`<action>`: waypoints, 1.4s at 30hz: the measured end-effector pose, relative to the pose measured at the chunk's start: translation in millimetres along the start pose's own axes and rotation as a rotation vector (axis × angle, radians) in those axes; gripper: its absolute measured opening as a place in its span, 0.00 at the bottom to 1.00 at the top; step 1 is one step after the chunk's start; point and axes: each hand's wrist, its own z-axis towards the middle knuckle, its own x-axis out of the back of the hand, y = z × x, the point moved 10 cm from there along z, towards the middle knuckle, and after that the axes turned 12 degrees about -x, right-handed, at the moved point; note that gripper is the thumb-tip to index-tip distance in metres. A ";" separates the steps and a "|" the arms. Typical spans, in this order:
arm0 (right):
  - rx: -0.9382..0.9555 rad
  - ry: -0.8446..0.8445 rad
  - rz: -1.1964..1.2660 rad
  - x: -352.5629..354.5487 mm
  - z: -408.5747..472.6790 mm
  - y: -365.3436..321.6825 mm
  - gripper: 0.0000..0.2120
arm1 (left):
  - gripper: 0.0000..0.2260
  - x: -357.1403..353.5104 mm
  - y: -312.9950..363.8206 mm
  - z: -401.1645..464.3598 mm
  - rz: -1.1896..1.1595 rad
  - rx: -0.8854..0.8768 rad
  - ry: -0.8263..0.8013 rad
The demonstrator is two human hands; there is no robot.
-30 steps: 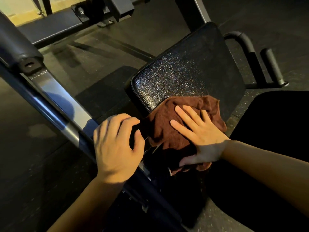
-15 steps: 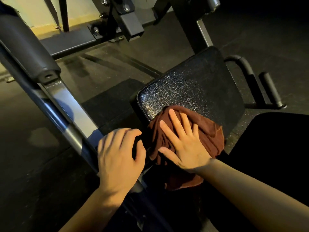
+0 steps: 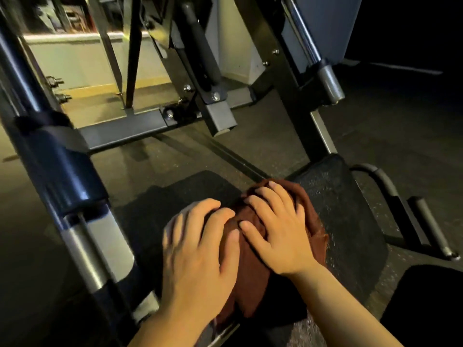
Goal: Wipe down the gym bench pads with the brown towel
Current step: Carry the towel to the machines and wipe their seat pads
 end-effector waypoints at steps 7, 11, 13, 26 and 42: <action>-0.110 0.059 -0.018 20.5 59.3 89.3 0.34 | 0.15 -55.1 11.2 23.7 0.043 -0.084 0.008; -0.180 0.090 -0.035 32.5 90.5 130.4 0.38 | 0.13 -50.2 15.5 22.7 0.069 -0.094 0.162; -0.206 0.094 -0.043 34.6 96.5 142.3 0.38 | 0.12 -52.4 17.3 21.7 0.088 -0.108 0.181; -0.380 -0.061 0.019 2.0 34.9 60.0 0.32 | 0.07 -54.6 11.8 21.7 0.002 -0.071 0.132; 0.232 -0.171 -0.205 -26.1 -89.0 -49.1 0.25 | 0.16 4.5 0.8 -105.9 0.004 0.076 -0.109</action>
